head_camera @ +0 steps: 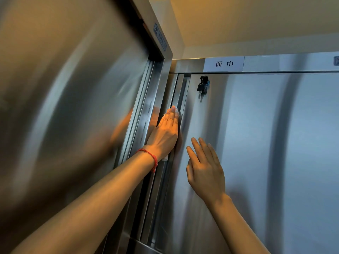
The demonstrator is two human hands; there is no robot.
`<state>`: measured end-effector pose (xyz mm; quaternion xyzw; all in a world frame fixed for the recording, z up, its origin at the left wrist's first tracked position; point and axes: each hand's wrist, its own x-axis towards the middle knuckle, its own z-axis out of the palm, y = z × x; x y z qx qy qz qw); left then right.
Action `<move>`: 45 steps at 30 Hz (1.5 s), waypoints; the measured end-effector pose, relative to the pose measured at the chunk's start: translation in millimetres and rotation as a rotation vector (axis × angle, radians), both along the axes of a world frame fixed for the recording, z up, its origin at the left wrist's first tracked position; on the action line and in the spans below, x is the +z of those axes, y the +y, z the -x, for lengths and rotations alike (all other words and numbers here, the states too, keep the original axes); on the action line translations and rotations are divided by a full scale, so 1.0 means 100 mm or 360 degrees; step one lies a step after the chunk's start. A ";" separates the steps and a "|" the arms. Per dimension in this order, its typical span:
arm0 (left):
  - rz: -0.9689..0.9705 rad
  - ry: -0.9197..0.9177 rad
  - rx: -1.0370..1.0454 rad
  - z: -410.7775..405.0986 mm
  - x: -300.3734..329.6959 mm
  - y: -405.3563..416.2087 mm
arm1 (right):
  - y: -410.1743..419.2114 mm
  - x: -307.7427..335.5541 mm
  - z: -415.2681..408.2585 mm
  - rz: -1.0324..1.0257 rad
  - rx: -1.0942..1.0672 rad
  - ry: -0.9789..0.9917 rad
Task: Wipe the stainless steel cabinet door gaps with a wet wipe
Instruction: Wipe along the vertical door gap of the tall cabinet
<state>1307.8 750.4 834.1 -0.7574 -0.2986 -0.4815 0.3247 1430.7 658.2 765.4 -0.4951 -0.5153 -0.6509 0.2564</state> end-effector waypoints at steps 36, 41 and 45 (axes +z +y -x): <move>-0.0091 0.0027 0.0092 0.00 0.04 0.06 | -0.01 -0.01 0.01 0.0005 0.0020 0.0018; -0.0024 0.0038 0.0080 0.01 0.13 0.00 | 0.00 -0.01 0.01 -0.0006 0.0032 0.0018; -0.0041 0.0045 0.0076 0.02 0.04 0.00 | 0.00 -0.02 0.00 -0.0020 0.0017 -0.0001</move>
